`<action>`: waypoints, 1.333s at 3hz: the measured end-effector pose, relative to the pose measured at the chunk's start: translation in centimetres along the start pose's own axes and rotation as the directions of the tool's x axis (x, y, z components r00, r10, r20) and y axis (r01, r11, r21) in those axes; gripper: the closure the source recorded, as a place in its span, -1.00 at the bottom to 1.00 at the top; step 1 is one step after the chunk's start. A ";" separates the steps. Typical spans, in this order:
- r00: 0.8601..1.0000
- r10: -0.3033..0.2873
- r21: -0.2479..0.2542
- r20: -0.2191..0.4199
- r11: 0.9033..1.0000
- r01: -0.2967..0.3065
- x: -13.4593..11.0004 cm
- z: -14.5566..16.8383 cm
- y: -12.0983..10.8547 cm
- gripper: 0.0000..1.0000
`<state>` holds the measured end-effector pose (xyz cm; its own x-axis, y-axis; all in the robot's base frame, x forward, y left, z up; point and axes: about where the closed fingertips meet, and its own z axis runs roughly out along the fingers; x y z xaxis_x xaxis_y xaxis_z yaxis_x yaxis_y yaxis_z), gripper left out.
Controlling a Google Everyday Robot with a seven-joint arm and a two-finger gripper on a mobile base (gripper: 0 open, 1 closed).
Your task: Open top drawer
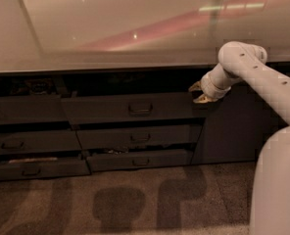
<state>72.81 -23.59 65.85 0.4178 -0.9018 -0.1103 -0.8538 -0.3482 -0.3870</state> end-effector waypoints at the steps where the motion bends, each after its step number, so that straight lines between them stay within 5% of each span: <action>1: 1.000 0.000 0.000 0.000 1.000 0.000 0.0 -0.3 -0.1 1.00; 4: 1.000 -0.006 0.000 0.002 1.000 0.006 -0.6 -0.4 0.9 1.00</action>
Offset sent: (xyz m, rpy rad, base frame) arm -0.1333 0.0061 -0.1096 0.0156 -0.0095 0.0625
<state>71.65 -23.50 65.91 0.4232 -0.8993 -0.1101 -0.8515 -0.3532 -0.3875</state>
